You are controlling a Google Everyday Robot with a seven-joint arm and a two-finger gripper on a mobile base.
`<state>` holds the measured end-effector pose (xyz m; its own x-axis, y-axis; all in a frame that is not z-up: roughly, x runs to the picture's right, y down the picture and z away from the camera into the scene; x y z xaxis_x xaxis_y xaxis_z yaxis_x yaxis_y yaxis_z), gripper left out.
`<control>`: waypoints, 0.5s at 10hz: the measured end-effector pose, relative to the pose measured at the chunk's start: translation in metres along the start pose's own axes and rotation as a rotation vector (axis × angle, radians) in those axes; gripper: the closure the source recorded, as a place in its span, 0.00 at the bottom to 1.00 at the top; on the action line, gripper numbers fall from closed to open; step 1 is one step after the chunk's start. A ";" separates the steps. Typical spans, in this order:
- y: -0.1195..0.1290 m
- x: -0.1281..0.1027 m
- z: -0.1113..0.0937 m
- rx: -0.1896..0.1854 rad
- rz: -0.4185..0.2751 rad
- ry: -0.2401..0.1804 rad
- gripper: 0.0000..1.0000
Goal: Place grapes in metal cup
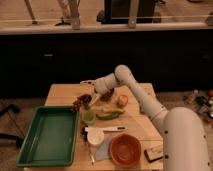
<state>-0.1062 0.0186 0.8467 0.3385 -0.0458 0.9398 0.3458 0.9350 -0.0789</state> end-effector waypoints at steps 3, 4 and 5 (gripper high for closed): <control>-0.003 -0.002 -0.005 0.005 -0.023 0.017 0.20; -0.004 -0.004 -0.008 0.007 -0.033 0.029 0.20; -0.005 -0.005 -0.011 0.008 -0.039 0.037 0.20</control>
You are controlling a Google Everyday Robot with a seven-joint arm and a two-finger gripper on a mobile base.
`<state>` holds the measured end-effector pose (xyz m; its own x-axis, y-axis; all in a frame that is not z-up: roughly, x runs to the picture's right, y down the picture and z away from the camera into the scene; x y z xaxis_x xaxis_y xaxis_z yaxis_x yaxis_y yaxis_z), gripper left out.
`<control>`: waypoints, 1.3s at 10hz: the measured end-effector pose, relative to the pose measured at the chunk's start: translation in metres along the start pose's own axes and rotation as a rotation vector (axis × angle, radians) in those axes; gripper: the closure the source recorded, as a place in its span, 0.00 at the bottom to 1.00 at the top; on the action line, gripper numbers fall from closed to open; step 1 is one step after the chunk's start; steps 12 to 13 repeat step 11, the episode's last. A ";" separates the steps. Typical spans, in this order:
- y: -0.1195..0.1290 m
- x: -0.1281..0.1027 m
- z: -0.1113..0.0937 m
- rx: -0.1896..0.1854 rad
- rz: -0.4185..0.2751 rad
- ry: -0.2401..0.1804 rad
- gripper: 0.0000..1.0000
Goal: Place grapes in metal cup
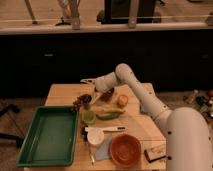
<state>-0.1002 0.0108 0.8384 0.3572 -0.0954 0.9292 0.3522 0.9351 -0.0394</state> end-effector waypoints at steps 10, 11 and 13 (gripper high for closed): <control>0.008 -0.003 -0.009 0.024 -0.039 0.013 0.20; 0.009 -0.003 -0.010 0.027 -0.043 0.013 0.20; 0.009 -0.003 -0.010 0.027 -0.043 0.013 0.20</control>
